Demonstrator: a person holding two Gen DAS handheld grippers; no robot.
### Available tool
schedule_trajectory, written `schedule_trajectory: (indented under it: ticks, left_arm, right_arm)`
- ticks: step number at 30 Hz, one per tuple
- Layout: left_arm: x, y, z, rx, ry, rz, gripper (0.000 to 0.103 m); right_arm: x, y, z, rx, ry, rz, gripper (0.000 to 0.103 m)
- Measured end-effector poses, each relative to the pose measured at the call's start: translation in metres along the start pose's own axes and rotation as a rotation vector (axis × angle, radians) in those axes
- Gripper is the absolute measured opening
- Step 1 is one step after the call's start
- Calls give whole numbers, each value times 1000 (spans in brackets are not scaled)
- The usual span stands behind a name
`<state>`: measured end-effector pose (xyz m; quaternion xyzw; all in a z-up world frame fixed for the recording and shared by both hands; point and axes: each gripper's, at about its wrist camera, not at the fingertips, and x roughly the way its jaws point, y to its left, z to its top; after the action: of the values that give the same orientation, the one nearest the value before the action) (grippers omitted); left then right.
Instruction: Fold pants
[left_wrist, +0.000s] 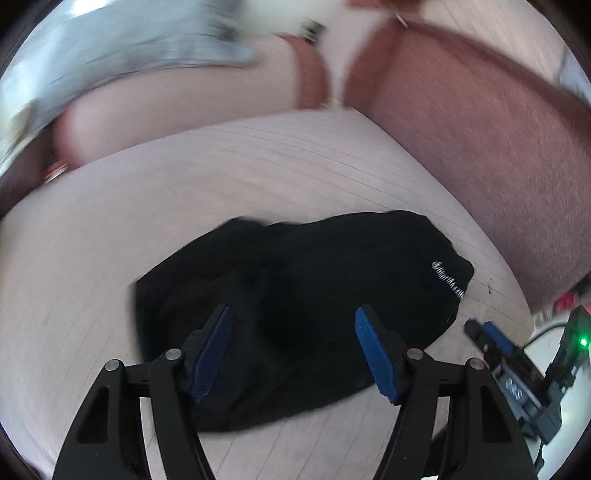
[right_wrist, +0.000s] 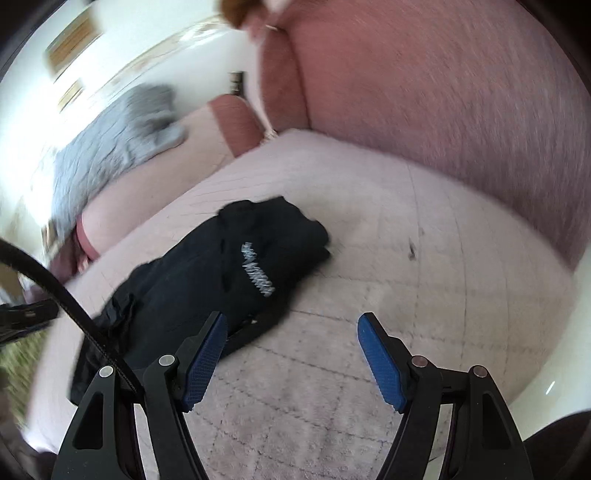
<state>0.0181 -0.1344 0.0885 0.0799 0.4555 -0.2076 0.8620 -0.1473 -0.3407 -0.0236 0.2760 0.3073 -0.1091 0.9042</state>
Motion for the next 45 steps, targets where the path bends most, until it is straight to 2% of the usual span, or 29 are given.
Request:
schedule_trajectory:
  ticks: [4, 7, 10, 15, 18, 19, 20, 21, 22, 23, 24, 28, 33, 37, 42, 44, 45]
  left_arm:
    - [51, -47, 49, 145, 52, -1, 68]
    - [84, -74, 76, 185, 94, -42, 68]
    - [114, -99, 97, 218, 137, -81, 68]
    - [158, -141, 112, 332, 226, -102, 69]
    - [186, -157, 112, 362, 332, -126, 69]
    - [194, -163, 108, 376, 362, -104, 68]
    - [193, -166, 106, 389, 347, -91, 63]
    - [189, -168, 104, 402, 323, -94, 49]
    - [182, -169, 103, 412, 292, -84, 46]
    - [178, -168, 102, 412, 279, -87, 37]
    - [170, -162, 102, 402, 262, -89, 30]
    - [130, -123, 103, 296, 178, -152, 29]
    - [66, -54, 93, 126, 63, -224, 29]
    - [25, 36, 66, -69, -12, -264, 26]
    - [26, 139, 21, -315, -37, -294, 25]
    - [33, 166, 10, -397, -33, -303, 24]
    - [34, 177, 5, -429, -36, -306, 24]
  right_arm:
    - [5, -9, 7, 76, 2, 50, 78]
    - [18, -7, 16, 107, 27, 110, 78]
    - [31, -5, 23, 126, 25, 123, 78]
    - [53, -7, 33, 157, 25, 234, 87]
    - [57, -2, 36, 161, 15, 234, 89]
    - [58, 1, 37, 159, 17, 228, 89]
    - [59, 3, 37, 156, 21, 221, 83]
    - [61, 5, 38, 157, 33, 223, 60]
    - [65, 5, 38, 175, 59, 244, 42]
    - [71, 3, 37, 211, 94, 273, 26]
    - [72, -1, 36, 253, 103, 284, 25]
    - [55, 16, 38, 222, 70, 292, 25]
    - [22, 80, 32, 26, -1, 326, 25]
    - [9, 132, 19, -135, -1, 364, 25]
    - [23, 209, -9, -392, 70, 367, 25]
    - [34, 234, -22, -462, 93, 366, 25]
    - [39, 247, -31, -510, 105, 359, 28]
